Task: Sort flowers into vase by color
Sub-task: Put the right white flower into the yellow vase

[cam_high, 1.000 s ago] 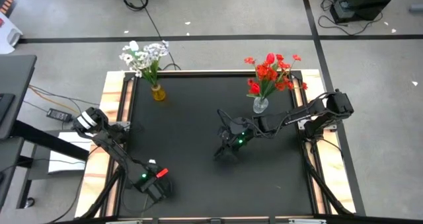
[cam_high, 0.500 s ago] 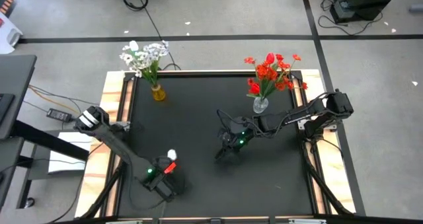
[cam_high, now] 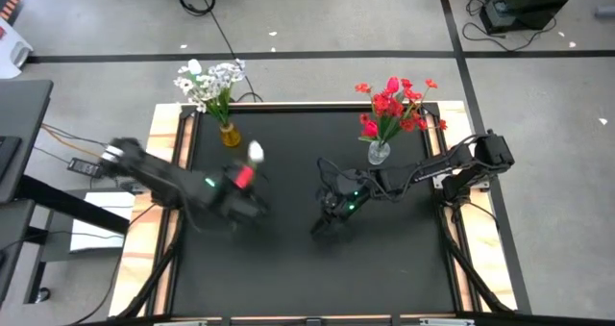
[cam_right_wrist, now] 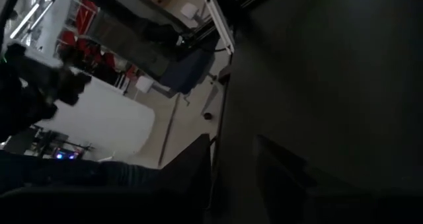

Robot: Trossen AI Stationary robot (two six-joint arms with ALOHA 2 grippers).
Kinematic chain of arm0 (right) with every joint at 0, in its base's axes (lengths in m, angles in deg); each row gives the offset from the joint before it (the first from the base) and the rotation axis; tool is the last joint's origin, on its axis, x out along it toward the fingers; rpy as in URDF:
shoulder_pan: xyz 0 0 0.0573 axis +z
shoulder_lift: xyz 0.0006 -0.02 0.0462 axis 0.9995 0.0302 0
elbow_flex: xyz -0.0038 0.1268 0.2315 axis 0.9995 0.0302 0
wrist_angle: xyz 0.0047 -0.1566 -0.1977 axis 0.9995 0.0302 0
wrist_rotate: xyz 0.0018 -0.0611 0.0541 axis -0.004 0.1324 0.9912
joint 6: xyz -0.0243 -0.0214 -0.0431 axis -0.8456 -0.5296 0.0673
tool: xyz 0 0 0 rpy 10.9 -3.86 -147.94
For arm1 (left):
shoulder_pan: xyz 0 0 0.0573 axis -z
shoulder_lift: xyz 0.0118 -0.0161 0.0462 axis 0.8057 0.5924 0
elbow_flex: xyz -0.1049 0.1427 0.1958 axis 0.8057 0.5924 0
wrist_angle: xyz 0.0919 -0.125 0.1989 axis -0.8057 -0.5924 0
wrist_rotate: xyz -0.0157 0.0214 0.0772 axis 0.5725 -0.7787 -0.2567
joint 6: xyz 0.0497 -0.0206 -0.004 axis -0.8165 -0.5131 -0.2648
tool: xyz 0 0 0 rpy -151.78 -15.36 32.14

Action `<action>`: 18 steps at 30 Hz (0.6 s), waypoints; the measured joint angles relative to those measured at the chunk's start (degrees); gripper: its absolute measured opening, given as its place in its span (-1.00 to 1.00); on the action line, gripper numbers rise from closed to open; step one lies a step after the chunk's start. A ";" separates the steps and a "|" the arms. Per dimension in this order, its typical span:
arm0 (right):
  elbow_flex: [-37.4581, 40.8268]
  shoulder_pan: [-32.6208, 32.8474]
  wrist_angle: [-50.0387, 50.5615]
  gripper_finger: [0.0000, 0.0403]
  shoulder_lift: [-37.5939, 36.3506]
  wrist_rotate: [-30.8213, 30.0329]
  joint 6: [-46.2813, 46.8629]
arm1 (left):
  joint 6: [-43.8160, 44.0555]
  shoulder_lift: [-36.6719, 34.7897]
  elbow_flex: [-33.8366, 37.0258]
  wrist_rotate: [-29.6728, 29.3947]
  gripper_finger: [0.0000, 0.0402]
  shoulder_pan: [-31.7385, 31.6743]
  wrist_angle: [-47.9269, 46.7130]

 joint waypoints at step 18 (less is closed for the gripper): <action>0.00 -12.49 -3.53 -0.40 0.00 -7.53 7.12 | -62.37 -45.83 27.72 -26.63 -0.88 -28.17 44.83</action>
